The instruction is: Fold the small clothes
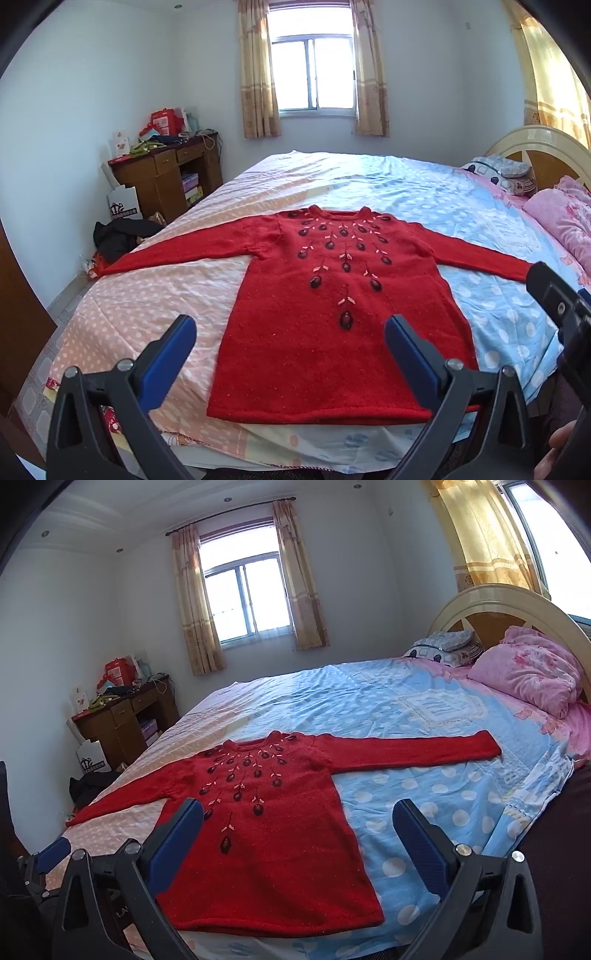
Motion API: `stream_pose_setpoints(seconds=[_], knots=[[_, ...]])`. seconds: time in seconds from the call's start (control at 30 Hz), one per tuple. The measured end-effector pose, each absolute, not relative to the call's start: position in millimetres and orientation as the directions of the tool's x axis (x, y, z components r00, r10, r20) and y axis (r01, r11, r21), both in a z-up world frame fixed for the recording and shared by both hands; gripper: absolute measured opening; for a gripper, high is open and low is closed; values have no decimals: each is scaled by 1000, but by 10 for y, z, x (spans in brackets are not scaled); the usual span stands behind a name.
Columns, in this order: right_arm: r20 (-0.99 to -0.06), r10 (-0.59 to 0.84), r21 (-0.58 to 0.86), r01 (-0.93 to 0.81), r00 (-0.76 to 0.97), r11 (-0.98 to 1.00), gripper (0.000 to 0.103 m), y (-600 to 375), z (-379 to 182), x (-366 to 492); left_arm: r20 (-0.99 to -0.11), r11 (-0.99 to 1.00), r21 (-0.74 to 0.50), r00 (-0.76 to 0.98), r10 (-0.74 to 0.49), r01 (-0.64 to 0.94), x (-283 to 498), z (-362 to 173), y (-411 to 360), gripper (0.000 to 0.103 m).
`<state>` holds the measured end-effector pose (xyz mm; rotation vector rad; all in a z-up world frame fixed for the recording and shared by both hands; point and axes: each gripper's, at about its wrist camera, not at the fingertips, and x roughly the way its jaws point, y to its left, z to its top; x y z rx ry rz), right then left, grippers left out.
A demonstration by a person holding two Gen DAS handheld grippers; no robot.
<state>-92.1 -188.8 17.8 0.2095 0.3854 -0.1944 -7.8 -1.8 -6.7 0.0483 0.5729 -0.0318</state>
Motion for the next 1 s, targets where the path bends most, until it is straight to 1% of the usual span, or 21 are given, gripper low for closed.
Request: stream_pose_setpoints(seconds=[1.0], knots=[[-397,-157,162,237,904,958,102,-1908,170,-885,-550,998,30,835,-33,59,-86,-83,-27,103]])
